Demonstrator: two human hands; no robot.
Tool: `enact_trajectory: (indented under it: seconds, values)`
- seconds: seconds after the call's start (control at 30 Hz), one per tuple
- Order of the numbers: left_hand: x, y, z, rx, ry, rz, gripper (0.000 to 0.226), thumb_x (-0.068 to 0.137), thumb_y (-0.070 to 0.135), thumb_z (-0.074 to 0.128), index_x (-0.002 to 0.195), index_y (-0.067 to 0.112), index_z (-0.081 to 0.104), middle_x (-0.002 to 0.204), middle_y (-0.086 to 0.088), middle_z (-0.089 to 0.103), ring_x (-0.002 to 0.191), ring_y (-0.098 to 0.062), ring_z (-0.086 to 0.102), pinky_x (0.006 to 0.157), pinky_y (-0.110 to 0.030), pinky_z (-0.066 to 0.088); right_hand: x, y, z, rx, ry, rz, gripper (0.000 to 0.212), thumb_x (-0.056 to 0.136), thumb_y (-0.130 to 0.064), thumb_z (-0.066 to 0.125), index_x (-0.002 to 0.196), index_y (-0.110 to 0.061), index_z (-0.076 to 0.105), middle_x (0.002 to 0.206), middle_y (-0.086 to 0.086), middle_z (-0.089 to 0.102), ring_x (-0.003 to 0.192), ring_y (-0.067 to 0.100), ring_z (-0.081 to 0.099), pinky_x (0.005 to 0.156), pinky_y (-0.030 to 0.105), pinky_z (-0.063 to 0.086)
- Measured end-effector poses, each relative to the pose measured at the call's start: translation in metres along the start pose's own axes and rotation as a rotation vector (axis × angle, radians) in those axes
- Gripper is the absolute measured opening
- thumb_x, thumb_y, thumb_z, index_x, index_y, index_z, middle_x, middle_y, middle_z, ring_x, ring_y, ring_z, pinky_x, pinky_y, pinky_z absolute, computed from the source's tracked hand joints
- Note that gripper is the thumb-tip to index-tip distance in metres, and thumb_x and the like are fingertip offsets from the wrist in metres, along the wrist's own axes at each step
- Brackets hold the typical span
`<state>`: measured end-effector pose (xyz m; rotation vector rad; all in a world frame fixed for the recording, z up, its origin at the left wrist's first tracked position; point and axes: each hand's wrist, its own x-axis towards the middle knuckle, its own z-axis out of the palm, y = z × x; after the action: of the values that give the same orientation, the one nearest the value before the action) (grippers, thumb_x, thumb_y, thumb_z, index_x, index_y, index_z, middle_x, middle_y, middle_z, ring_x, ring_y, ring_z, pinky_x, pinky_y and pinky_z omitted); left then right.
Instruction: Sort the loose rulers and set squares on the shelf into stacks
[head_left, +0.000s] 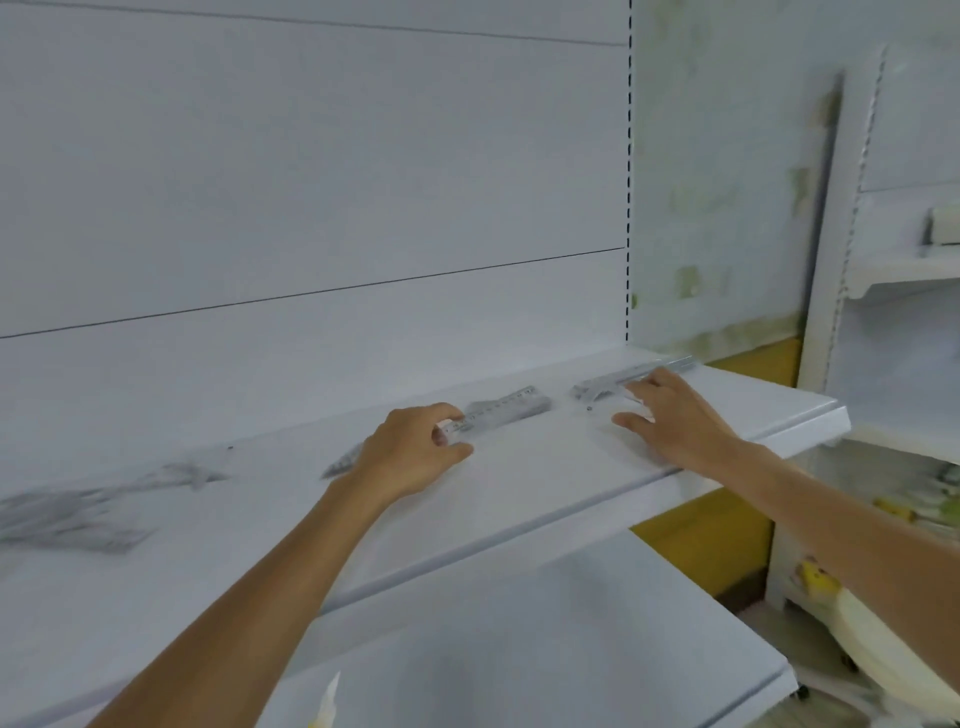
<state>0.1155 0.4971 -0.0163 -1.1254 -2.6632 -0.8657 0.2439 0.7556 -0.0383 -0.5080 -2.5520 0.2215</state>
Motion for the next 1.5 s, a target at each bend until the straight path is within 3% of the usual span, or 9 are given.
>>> enact_trajectory:
  seconds: [0.23,0.4,0.67,0.83,1.03,1.33,1.5]
  values:
    - [0.005,0.004,0.013,0.008,0.179,-0.109,0.029,0.077,0.035,0.070,0.103,0.025,0.062,0.082,0.015,0.057,0.074,-0.005,0.054,0.077,-0.027,0.046,0.043,0.015,0.011,0.081,-0.044,-0.147,0.046,0.092,-0.035,0.052,0.127,-0.006,0.048,0.120,0.010,0.046,0.114,0.024,0.043,0.094,0.030,0.036]
    - [-0.001,-0.006,0.001,0.078,0.249,-0.194,0.029,0.074,0.042,0.072,0.100,0.032,0.063,0.094,0.008,0.058,0.084,-0.009,0.055,0.079,-0.028,0.044,0.059,-0.004,0.034,0.180,-0.107,-0.272,0.044,0.091,-0.033,0.053,0.126,-0.006,0.048,0.116,0.008,0.048,0.111,0.024,0.045,0.094,0.033,0.038]
    - [-0.010,-0.021,-0.016,0.063,0.398,-0.241,0.033,0.072,0.040,0.074,0.100,0.026,0.065,0.086,0.011,0.057,0.080,-0.006,0.057,0.078,-0.029,0.047,0.093,-0.042,0.047,0.251,-0.169,-0.374,0.042,0.094,-0.029,0.050,0.132,-0.011,0.047,0.128,0.005,0.051,0.120,0.021,0.047,0.098,0.030,0.035]
    - [-0.015,-0.029,-0.019,0.056,0.398,-0.247,0.029,0.073,0.041,0.073,0.097,0.026,0.065,0.082,0.017,0.053,0.076,0.002,0.054,0.071,-0.024,0.042,0.101,-0.057,0.062,0.247,-0.227,-0.391,0.037,0.095,-0.025,0.047,0.129,-0.011,0.049,0.130,0.005,0.052,0.118,0.023,0.048,0.098,0.031,0.036]
    - [-0.017,-0.044,-0.025,0.058,0.377,-0.258,0.029,0.074,0.040,0.072,0.098,0.026,0.066,0.084,0.016,0.055,0.078,-0.002,0.056,0.068,-0.020,0.042,0.104,-0.059,0.073,0.260,-0.288,-0.365,0.030,0.094,-0.023,0.045,0.120,-0.013,0.057,0.126,0.004,0.057,0.116,0.021,0.050,0.098,0.031,0.038]
    - [-0.007,-0.049,-0.012,0.009,0.346,-0.273,0.027,0.074,0.039,0.072,0.098,0.028,0.065,0.086,0.016,0.056,0.080,-0.003,0.056,0.076,-0.026,0.044,0.097,-0.058,0.072,0.211,-0.317,-0.387,0.036,0.095,-0.036,0.044,0.114,-0.009,0.058,0.117,0.004,0.057,0.109,0.023,0.052,0.093,0.036,0.042]
    - [-0.007,-0.044,-0.011,0.003,0.338,-0.256,0.028,0.076,0.038,0.071,0.101,0.027,0.065,0.088,0.013,0.057,0.083,-0.007,0.056,0.076,-0.025,0.043,0.096,-0.059,0.071,0.133,-0.299,-0.411,0.032,0.097,-0.033,0.040,0.113,-0.010,0.057,0.115,0.006,0.058,0.109,0.025,0.052,0.089,0.035,0.041]
